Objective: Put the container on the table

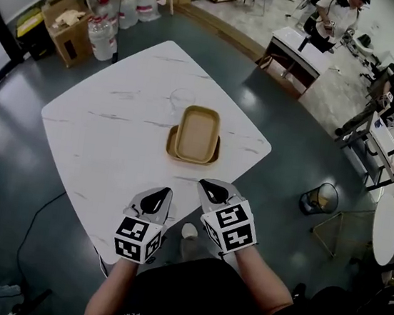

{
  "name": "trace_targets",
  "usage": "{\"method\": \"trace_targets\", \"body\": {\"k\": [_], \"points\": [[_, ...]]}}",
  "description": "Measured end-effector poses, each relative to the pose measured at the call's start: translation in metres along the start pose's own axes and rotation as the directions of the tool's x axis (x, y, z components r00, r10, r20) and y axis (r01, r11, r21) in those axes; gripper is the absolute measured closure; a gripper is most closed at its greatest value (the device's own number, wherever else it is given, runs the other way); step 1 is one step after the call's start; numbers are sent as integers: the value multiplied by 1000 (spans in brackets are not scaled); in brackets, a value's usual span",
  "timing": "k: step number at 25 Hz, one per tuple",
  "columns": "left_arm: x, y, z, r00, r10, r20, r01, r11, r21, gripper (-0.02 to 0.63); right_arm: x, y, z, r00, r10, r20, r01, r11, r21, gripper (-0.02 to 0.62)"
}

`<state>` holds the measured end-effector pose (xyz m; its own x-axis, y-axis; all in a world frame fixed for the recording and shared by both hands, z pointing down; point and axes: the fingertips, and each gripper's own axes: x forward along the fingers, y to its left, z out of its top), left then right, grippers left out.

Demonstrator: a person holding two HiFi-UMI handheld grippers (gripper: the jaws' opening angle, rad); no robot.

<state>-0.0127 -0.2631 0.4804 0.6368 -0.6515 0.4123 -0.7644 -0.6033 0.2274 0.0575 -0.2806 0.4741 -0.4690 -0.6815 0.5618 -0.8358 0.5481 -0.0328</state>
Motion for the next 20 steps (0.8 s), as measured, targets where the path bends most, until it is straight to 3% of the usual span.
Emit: {"method": "trace_targets", "body": {"k": [20], "points": [[-35,-24,-30,1000,-16,-25,16,1000,3,611,-35,32,-30,1000,-18,5,18,999,31,597]]}}
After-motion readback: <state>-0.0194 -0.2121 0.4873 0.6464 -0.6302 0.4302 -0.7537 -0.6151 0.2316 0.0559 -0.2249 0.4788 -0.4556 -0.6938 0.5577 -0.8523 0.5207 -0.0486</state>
